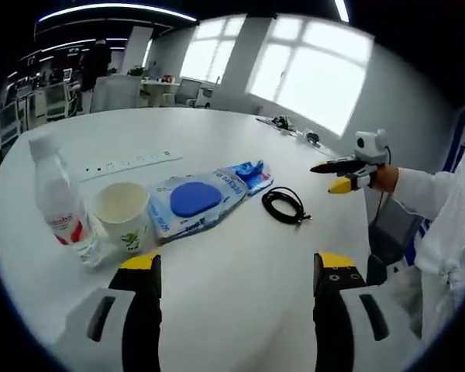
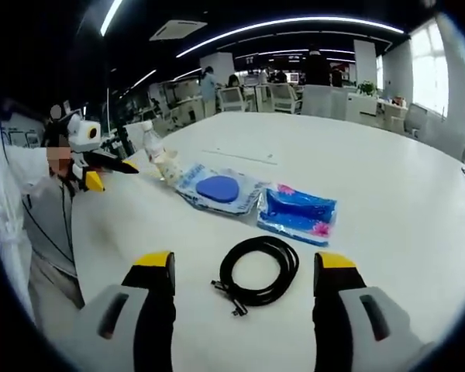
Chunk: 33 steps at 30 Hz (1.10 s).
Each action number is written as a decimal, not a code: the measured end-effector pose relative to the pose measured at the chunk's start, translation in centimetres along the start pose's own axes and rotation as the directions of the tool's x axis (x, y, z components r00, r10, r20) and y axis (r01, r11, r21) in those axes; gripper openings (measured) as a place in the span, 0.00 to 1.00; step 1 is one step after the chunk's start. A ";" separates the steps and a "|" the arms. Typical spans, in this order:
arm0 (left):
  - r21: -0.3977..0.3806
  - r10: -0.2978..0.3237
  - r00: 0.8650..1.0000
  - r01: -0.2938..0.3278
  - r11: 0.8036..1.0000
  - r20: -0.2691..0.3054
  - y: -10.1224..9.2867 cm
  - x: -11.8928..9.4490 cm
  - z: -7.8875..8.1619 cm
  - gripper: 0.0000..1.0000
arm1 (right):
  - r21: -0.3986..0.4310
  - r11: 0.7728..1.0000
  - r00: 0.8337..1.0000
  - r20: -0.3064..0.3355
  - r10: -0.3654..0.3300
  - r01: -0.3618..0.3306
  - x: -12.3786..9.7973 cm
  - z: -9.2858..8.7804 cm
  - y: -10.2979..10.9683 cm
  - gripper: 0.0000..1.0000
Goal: Arrange the tabletop items into an orderly group along one side of the table until the central work area is clear of visible clutter.
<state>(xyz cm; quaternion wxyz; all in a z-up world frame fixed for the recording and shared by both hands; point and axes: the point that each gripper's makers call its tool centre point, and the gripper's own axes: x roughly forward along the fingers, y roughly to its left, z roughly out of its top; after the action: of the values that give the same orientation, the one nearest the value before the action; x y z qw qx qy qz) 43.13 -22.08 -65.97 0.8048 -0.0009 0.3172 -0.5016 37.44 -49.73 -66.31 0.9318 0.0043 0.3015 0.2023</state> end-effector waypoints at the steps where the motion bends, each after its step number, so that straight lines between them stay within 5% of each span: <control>1: -0.004 0.003 1.000 -0.003 1.000 0.005 0.0 -0.3 0.0 0.82 | 0.000 1.000 1.000 0.001 0.001 -0.001 -0.1 0.0 0.1 0.72; 33: -0.064 0.125 0.991 -0.123 0.990 0.040 2.1 -7.5 -3.6 0.84 | -0.017 1.000 1.000 -0.018 0.017 -0.017 -2.8 -2.5 2.8 0.77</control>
<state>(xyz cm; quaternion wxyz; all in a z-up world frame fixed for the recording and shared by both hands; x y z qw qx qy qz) 40.77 -13.86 -65.65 0.8409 -0.0170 0.3141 -0.4405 32.93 -48.47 -66.40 0.9273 -0.0027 0.3080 0.2127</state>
